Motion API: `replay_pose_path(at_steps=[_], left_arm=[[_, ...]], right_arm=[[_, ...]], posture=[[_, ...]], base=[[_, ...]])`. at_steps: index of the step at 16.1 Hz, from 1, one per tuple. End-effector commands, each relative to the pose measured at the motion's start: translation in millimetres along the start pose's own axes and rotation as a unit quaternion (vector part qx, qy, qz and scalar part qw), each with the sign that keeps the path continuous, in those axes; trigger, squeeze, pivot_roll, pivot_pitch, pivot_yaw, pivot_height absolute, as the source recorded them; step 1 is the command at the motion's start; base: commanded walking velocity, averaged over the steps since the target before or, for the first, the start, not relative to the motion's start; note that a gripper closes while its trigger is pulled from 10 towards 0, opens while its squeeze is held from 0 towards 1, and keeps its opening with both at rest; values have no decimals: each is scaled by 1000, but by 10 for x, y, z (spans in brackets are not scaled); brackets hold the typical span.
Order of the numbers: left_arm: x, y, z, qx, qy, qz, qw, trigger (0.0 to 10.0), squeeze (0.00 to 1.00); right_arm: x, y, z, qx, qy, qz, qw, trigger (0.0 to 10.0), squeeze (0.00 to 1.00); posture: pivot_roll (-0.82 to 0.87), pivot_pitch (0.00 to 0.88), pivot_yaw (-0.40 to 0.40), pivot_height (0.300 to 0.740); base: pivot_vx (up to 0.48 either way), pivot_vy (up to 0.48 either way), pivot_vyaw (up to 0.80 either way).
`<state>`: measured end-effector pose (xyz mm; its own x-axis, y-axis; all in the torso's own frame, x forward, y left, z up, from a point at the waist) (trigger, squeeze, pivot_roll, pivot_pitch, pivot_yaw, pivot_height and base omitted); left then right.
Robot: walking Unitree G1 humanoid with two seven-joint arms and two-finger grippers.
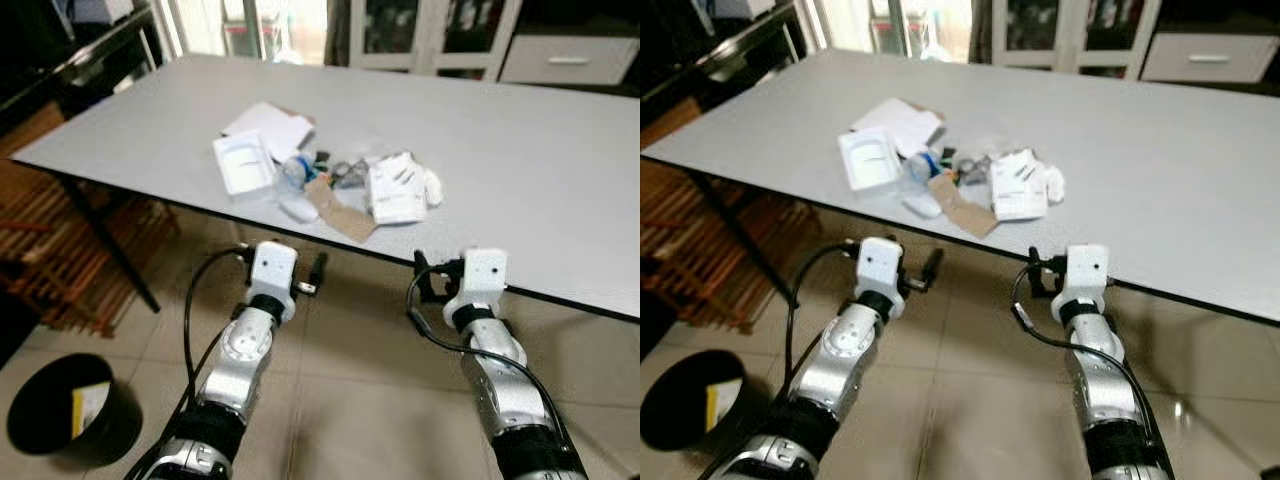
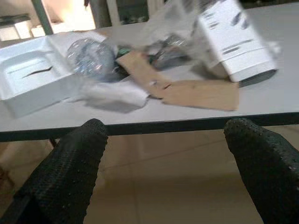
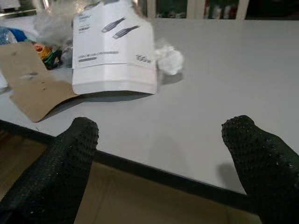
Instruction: Picking trash to rubbish bin
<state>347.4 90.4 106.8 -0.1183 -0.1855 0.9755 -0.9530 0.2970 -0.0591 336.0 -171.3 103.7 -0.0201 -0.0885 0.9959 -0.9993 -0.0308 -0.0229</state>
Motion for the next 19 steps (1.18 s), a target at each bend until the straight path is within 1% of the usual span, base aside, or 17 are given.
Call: replay_pose_path(at_steps=[1,3,8,14,19], left_arm=[[-1,14,-66,5,-6,0,1000,10000,0],[2,10,-71,7,-11,0,1000,10000,0],[-7,9,-77,11,-14,-4,1000,10000,0],[-15,15,-90,17,-16,-4,1000,10000,0],[-3,16,-87,19,-8,0,1000,10000,0]], right_arm=[[-12,5,-48,5,-3,-1,1000,10000,0],[-12,6,-49,6,-3,-2,1000,10000,0],[-13,5,-49,7,-2,-3,1000,10000,0],[-17,11,-48,9,-1,-5,1000,10000,0],[-18,11,-46,10,-1,-6,1000,10000,0]], posture=[[-80,90,54,740],[-82,89,54,740],[-79,97,50,740],[-79,105,45,740],[-77,108,43,740]], base=[[0,0,0],[0,0,0],[0,-282,0],[0,-409,0],[0,0,0]])
Point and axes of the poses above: a point about 5 cm out from each wrist's last joint towards the gripper, its own y axis pointing back from the gripper into the wrist, its own x axis along the axis of the wrist's last joint, z = x × y, the point moved 1 cm from there along -y, pointing out of the wrist towards the gripper, and after that the axes turned 6 degrees about -y, right-handed, at the moved point
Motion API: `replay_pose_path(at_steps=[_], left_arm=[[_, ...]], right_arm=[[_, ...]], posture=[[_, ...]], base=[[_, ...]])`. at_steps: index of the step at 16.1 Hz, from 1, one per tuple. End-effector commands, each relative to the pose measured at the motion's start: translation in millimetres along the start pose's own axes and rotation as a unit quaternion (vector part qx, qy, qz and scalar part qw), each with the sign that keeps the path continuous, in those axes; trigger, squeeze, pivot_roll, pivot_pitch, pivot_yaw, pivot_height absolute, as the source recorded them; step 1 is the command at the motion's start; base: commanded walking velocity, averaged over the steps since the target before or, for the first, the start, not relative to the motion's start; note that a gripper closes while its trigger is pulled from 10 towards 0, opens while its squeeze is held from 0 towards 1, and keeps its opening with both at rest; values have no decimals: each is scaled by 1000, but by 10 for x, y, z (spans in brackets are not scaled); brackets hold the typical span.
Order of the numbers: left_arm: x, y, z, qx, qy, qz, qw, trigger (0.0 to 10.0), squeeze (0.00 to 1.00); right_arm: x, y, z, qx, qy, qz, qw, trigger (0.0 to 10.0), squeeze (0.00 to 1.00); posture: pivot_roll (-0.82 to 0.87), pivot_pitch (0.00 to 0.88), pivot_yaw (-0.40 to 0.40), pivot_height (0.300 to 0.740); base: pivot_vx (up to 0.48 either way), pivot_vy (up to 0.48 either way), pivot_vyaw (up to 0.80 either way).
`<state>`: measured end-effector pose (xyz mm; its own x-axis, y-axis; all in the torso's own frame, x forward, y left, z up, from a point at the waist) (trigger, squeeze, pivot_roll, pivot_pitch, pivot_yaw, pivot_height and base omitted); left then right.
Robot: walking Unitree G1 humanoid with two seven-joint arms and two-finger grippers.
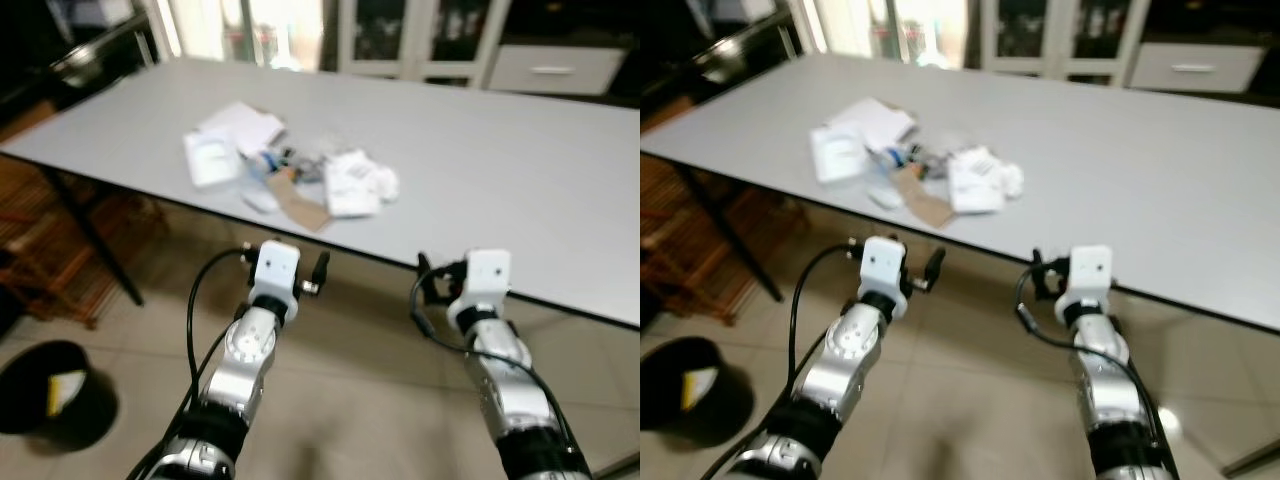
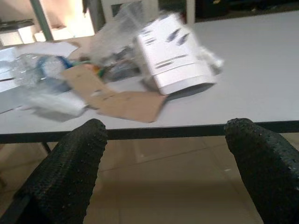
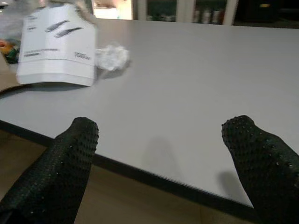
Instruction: Picking trash to rubbish bin
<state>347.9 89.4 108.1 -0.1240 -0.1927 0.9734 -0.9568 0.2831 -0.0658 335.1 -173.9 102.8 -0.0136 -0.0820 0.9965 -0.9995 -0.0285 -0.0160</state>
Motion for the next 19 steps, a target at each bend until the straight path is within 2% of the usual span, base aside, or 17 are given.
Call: replay_pose_path(at_steps=[1,7,19], left_arm=[[-19,23,-95,11,-4,-2,1000,10000,0],[-22,16,-109,15,11,-6,1000,10000,0],[-30,7,-141,24,-3,-14,1000,10000,0]], right_arm=[[-11,2,-73,11,-4,-3,1000,10000,0],[-15,1,-78,11,-6,-4,1000,10000,0],[-29,7,-99,14,-9,-5,1000,10000,0]], posture=[[-76,109,43,740],[-76,109,45,740],[-76,106,48,740]], base=[[0,0,0],[0,0,0],[0,0,0]])
Point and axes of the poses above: a point about 5 cm out from each wrist's last joint towards the gripper, its own y axis pointing back from the gripper into the wrist, its own x axis along the axis of the wrist's last joint, z = x × y, the point moved 1 cm from there along -y, pointing out of the wrist towards the gripper, and after that the axes turned 6 degrees about -y, right-handed, at the moved point
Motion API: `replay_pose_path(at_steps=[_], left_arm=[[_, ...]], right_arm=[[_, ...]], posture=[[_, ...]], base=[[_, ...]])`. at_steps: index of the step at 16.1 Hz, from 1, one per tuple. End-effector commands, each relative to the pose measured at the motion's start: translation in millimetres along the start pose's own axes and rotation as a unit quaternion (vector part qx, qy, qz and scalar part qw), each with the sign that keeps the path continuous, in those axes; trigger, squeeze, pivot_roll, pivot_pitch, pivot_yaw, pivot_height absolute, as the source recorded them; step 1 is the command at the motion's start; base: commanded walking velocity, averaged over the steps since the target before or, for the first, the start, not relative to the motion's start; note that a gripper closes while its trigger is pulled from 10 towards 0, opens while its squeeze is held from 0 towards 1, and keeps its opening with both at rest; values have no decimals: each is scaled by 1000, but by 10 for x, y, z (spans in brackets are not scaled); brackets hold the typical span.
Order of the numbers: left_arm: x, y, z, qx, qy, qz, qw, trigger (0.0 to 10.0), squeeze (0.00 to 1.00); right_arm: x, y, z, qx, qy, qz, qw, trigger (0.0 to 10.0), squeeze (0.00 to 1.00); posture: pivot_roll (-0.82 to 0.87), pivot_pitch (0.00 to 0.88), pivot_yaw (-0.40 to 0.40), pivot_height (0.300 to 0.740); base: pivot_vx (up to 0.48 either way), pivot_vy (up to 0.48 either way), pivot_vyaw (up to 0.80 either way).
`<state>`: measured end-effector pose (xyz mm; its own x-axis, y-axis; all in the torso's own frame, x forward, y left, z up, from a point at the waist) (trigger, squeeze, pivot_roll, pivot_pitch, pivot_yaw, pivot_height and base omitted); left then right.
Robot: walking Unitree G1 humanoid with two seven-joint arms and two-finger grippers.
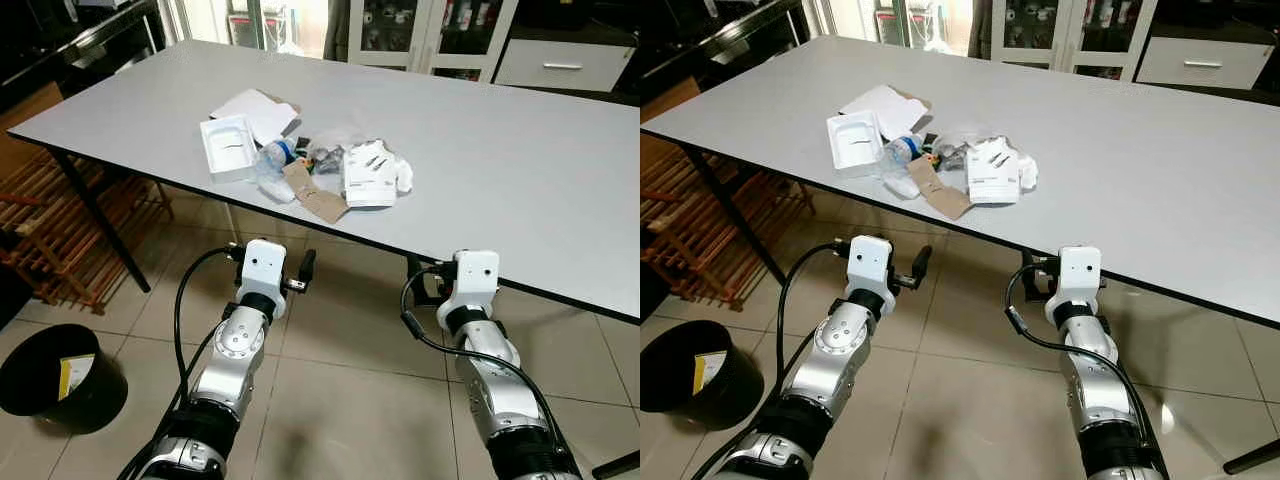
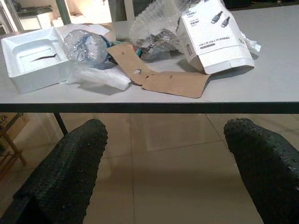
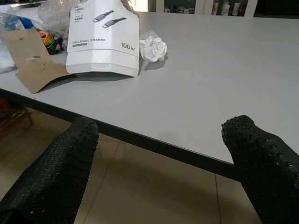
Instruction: Picking trash to rubbish bin
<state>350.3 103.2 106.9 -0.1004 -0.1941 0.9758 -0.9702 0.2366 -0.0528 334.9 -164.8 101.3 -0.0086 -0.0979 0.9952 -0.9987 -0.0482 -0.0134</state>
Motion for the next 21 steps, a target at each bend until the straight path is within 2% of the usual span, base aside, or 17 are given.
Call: replay_pose_path(at_steps=[1,4,6,7,21], left_arm=[[14,-11,-8,2,-6,-1,1000,10000,0],[13,-11,-7,1,-7,-1,1000,10000,0],[17,-14,-10,2,-6,-1,1000,10000,0],[18,-15,-12,2,-6,-1,1000,10000,0],[15,-19,-7,4,-8,-3,1000,10000,0]], right_arm=[[-6,7,-10,4,-2,-3,1000,10000,0],[-7,0,-13,3,-5,-4,1000,10000,0],[-13,-4,-22,5,-7,-8,1000,10000,0],[-8,-5,-32,9,-7,-5,1000,10000,0],[-10,5,-35,11,0,-4,1000,10000,0]], posture=[[-76,104,48,740],[-76,100,50,740],[-77,98,51,740],[-78,96,53,740],[-78,102,48,740]], base=[[0,0,0],[0,0,0],[0,0,-681],[251,0,-800],[275,0,0]])
Point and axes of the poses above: a point about 5 cm out from each wrist's last joint towards the gripper, its own y axis pointing back from the gripper into the wrist, its own x axis along the axis of the wrist's last joint, z = x × y, the point moved 1 cm from there along -y, pointing out of the wrist towards the gripper, and after that the axes turned 6 degrees about -y, right-handed, at the moved point
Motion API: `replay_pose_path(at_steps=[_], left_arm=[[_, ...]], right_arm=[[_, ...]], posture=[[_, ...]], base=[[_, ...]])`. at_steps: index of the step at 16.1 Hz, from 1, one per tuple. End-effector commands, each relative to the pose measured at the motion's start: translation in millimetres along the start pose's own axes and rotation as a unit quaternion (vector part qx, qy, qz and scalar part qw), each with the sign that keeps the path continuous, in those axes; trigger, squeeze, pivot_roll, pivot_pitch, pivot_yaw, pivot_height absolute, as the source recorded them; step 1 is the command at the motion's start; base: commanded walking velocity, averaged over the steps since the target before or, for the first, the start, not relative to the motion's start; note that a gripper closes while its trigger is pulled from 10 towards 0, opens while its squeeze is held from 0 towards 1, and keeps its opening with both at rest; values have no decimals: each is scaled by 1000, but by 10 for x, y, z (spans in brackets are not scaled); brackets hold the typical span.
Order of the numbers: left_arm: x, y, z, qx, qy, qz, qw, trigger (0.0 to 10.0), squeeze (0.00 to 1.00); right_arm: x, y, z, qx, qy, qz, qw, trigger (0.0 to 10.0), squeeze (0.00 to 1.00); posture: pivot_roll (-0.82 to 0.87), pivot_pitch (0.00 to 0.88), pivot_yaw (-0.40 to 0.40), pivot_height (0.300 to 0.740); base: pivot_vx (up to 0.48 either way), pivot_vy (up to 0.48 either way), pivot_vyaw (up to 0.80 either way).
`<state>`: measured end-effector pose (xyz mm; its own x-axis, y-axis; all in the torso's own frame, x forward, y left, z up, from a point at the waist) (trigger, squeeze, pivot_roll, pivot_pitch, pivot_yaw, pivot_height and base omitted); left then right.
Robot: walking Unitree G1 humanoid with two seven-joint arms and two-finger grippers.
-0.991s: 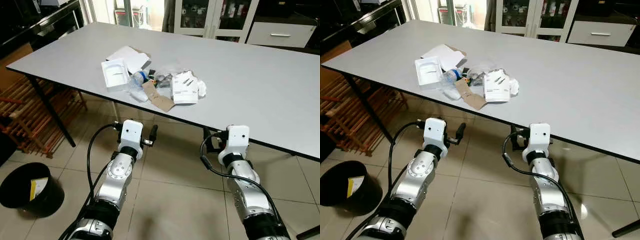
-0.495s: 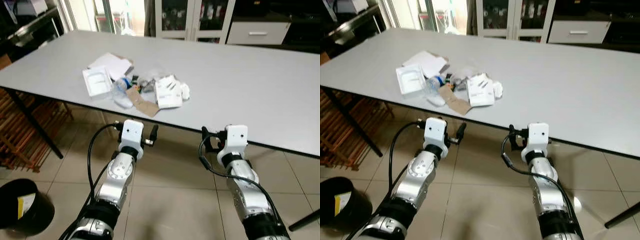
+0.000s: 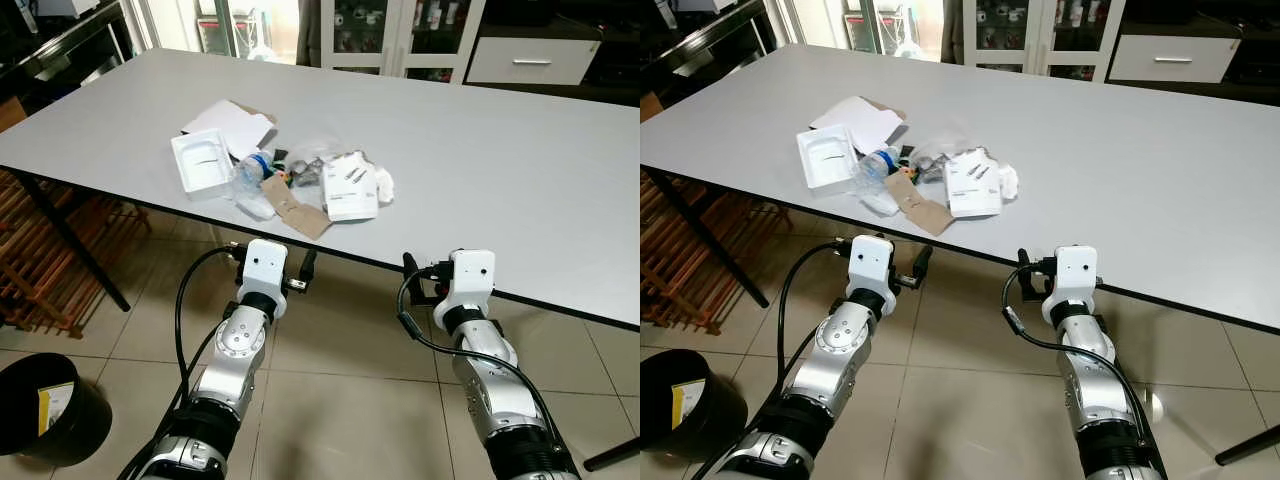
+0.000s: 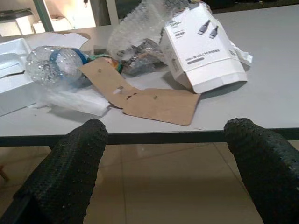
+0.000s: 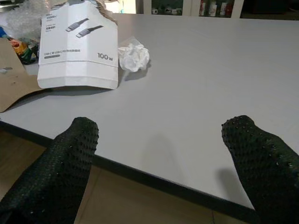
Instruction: Picking trash to rubbish bin
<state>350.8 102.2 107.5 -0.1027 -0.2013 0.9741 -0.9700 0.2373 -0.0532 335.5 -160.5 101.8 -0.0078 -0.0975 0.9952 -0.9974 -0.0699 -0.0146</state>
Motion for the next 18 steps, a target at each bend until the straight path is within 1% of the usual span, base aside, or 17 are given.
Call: replay_pose_path(at_steps=[1,14,16,18], left_arm=[[8,-13,-15,5,-4,-3,1000,10000,0],[13,-10,-18,6,-6,-1,1000,10000,0],[6,-7,-17,5,-8,-3,1000,10000,0],[4,-7,-16,5,-8,-3,1000,10000,0]], right_arm=[[-9,11,8,0,0,-4,1000,10000,0],[-18,16,9,-1,-2,-5,1000,10000,0],[-25,16,17,-6,-11,-8,1000,10000,0],[-35,14,21,-8,-16,-12,1000,10000,0]], posture=[[-77,103,47,740],[-76,108,49,740],[-76,109,49,740],[-77,109,49,740]], base=[[292,0,0],[350,0,0],[277,0,0],[277,0,-800]])
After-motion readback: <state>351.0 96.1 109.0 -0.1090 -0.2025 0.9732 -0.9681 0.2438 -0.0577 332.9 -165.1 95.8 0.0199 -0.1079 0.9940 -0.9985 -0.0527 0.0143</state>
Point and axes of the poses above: a point about 5 cm out from each wrist's last joint towards the gripper, its own y axis pointing back from the gripper into the wrist, its own x axis along the axis of the wrist's last joint, z = x × y, the point moved 1 cm from there along -y, pointing out of the wrist towards the gripper, and after that the axes turned 6 degrees about -y, right-handed, at the moved point
